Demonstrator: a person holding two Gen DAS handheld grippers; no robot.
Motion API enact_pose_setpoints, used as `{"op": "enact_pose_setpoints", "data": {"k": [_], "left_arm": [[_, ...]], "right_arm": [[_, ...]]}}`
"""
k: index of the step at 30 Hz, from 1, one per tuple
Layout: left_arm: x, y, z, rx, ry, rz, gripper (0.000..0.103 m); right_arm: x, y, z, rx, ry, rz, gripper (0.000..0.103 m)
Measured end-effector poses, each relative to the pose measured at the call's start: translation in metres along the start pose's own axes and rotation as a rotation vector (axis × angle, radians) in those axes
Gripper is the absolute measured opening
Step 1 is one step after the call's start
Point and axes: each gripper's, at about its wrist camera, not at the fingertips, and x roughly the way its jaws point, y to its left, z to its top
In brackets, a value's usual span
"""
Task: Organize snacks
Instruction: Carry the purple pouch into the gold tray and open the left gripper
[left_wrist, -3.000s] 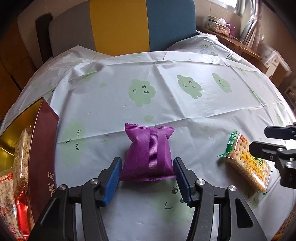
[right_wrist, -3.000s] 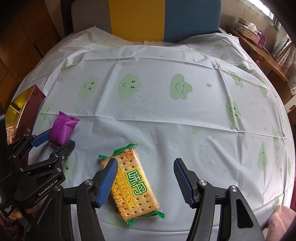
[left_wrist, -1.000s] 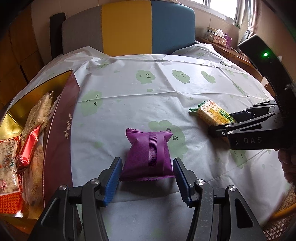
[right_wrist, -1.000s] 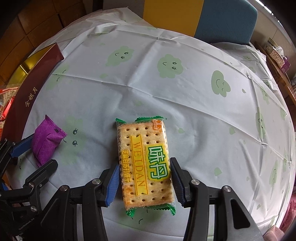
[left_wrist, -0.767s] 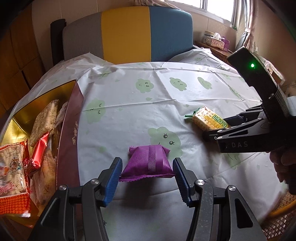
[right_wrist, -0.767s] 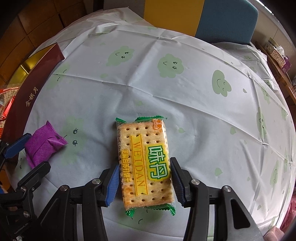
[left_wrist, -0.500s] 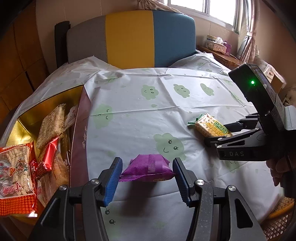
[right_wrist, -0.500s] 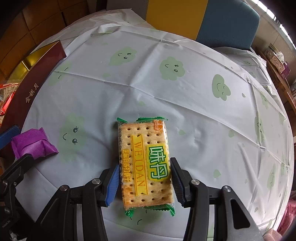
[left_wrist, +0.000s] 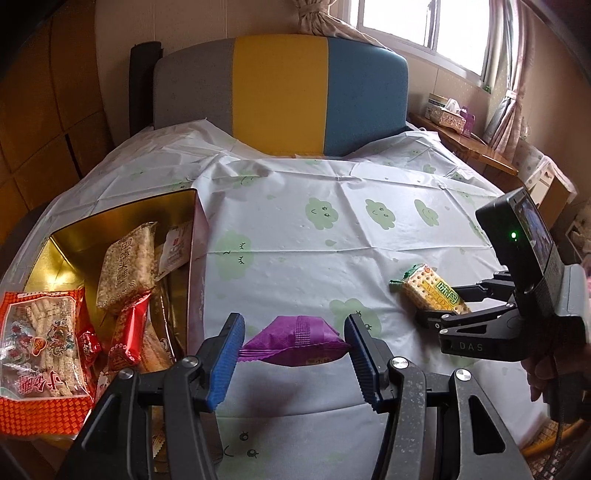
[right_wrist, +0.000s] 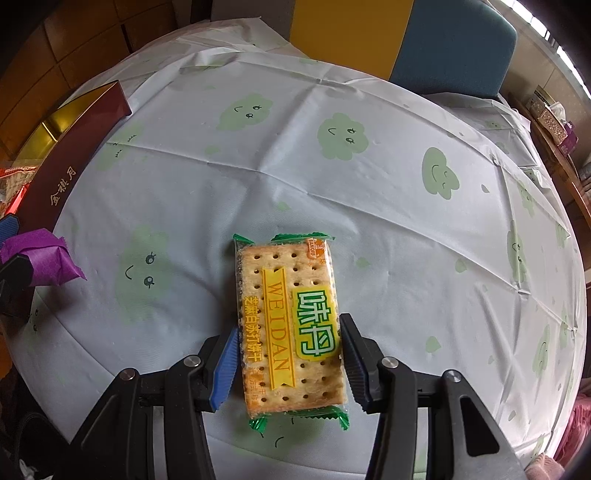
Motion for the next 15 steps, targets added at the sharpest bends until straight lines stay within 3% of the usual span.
{"op": "enact_pose_setpoints", "data": {"k": [15], "left_arm": [[-0.036, 0.045, 0.005, -0.097, -0.046, -0.027, 0.057]], "right_arm": [[0.001, 0.001, 0.0, -0.009, -0.003, -0.008, 0.051]]}}
